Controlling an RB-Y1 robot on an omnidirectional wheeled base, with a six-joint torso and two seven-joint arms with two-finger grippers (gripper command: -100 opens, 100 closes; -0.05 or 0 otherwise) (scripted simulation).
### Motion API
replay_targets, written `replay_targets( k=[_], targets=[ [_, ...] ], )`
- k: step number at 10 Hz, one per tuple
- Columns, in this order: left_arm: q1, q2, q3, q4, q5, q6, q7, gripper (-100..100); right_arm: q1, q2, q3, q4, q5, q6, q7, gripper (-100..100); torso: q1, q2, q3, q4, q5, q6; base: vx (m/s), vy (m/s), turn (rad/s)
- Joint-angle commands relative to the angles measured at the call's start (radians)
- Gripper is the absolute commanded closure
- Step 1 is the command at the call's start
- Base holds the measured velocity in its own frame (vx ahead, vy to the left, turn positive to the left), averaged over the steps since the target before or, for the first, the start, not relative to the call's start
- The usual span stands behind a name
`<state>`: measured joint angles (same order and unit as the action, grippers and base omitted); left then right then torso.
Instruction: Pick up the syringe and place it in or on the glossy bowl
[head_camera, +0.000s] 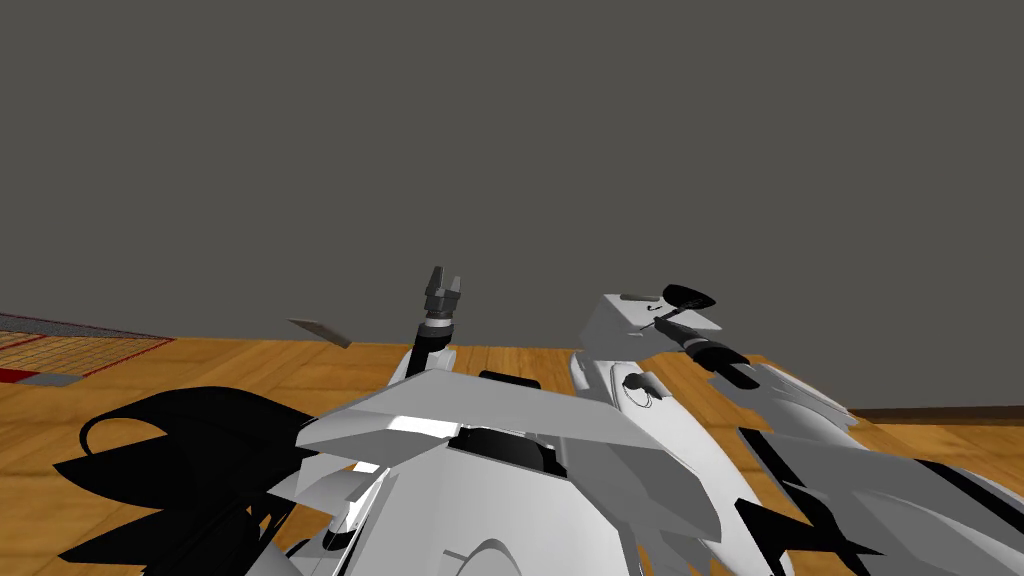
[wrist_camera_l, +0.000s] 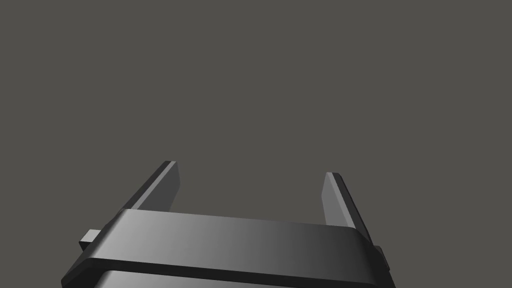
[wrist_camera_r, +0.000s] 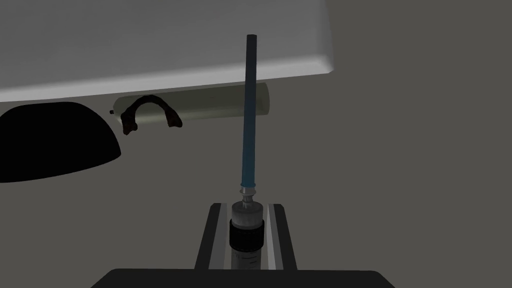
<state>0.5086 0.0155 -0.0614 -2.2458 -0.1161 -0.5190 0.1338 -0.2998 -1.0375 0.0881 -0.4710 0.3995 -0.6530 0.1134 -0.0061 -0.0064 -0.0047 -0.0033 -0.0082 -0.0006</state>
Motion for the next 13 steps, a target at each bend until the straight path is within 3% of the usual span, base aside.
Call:
replay_targets(
  k=[1, 2, 3, 4, 5, 6, 7, 8, 9, 10, 13],
  targets=[
    [0.0, 0.0, 0.0, 0.0, 0.0, 0.0, 0.0, 0, -0.019, -0.001, 0.04, -0.05, 0.005, 0.027, -0.019, 100, 0.0, 0.0, 0.0, 0.0, 0.0, 0.0, 0.047, -0.001, -0.318],
    [0.0, 0.0, 0.0, 0.0, 0.0, 0.0, 0.0, 0, -0.042, 0.021, 0.072, -0.059, 0.026, 0.028, -0.026, 100, 0.0, 0.0, 0.0, 0.0, 0.001, -0.001, 0.066, 0.0, -0.413],
    [0.0, 0.0, 0.0, 0.0, 0.0, 0.0, 0.0, 0, -0.097, 0.021, 0.105, -0.059, 0.026, 0.028, -0.026, 100, 0.0, -0.002, -0.001, 0.0, 0.0, 0.001, 0.05, 0.01, -0.301],
    [0.0, 0.0, 0.0, 0.0, 0.0, 0.0, 0.0, 0, -0.076, 0.021, 0.111, -0.067, 0.026, 0.028, -0.026, 100, 0.002, -0.001, 0.0, 0.0, 0.001, -0.002, 0.017, 0.009, -0.051],
    [0.0, 0.0, 0.0, 0.0, 0.0, 0.0, 0.0, 0, -0.104, 0.021, 0.111, -0.059, 0.026, 0.028, -0.026, 100, 0.002, -0.001, 0.0, 0.0, 0.001, -0.003, -0.001, 0.004, 0.028],
    [0.0, 0.0, 0.0, 0.0, 0.0, 0.0, 0.0, 0, -0.147, 0.042, 0.161, -0.058, 0.047, 0.03, -0.034, 100, 0.002, 0.0, 0.0, 0.001, 0.002, -0.004, 0.031, 0.002, -0.294],
    [0.0, 0.0, 0.0, 0.0, 0.0, 0.0, 0.0, 0, -0.189, 0.042, 0.182, -0.058, 0.047, 0.03, -0.034, 100, 0.002, -0.001, 0.0, 0.0, 0.001, -0.001, 0.041, 0.013, -0.337],
    [0.0, 0.0, 0.0, 0.0, 0.0, 0.0, 0.0, 0, -0.189, 0.042, 0.182, -0.058, 0.047, 0.03, -0.034, 100, 0.002, 0.0, 0.0, 0.001, 0.002, -0.001, 0.024, 0.005, -0.099],
    [0.0, 0.0, 0.0, 0.0, 0.0, 0.0, 0.0, 0, -0.234, 0.063, 0.229, -0.057, 0.068, 0.031, -0.041, 100, 0.002, 0.0, 0.001, 0.001, 0.002, -0.003, 0.046, 0.004, -0.376],
    [0.0, 0.0, 0.0, 0.0, 0.0, 0.0, 0.0, 0, -0.274, 0.063, 0.253, -0.002, 0.068, 0.031, -0.041, 100, 0.001, -0.001, 0.0, 0.0, 0.002, 0.0, 0.047, 0.011, -0.264],
    [0.0, 0.0, 0.0, 0.0, 0.0, 0.0, 0.0, 0, -0.274, 0.063, 0.253, -0.042, 0.068, 0.031, -0.041, 100, 0.002, 0.001, 0.001, 0.001, 0.002, -0.004, 0.004, -0.002, 0.006]
  ],
)
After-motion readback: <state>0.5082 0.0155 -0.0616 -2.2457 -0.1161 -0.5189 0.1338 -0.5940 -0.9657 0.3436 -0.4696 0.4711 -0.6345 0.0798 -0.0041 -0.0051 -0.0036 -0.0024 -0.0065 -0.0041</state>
